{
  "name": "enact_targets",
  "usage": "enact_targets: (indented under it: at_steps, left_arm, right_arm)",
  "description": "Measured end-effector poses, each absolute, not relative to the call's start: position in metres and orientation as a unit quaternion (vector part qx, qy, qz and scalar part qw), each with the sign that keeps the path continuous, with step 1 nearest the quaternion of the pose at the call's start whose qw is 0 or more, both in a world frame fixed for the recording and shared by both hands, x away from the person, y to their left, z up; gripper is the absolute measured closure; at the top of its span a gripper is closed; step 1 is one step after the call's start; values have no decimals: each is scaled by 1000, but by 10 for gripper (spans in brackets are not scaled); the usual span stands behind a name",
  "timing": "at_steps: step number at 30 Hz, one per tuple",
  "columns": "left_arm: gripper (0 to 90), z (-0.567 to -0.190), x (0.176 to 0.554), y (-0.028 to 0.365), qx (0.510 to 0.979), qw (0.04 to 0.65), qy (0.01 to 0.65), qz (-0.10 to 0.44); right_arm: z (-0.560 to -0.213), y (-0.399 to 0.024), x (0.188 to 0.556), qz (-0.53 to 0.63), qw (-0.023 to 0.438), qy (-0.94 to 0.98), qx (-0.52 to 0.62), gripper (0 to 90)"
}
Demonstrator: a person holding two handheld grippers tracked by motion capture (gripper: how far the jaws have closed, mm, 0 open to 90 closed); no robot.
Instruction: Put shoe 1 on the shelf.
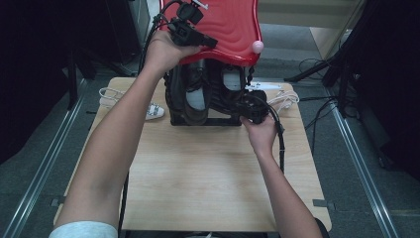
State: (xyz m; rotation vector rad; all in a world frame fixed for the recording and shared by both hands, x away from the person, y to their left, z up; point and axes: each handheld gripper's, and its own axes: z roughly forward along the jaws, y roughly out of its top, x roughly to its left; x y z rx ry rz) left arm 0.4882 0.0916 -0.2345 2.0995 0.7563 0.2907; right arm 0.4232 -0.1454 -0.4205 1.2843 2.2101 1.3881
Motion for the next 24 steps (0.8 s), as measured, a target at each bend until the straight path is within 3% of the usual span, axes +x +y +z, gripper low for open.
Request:
enact_targets:
  at_steps: [10, 24]
  left_arm:
    - [900, -235, 489, 93, 842, 433, 301, 111]
    - [900, -239, 489, 98, 833, 452, 300, 104]
  right_arm:
    - [-422, -152, 408, 493, 76, 751, 431, 900]
    - [-423, -114, 376, 481, 59, 785, 386, 900]
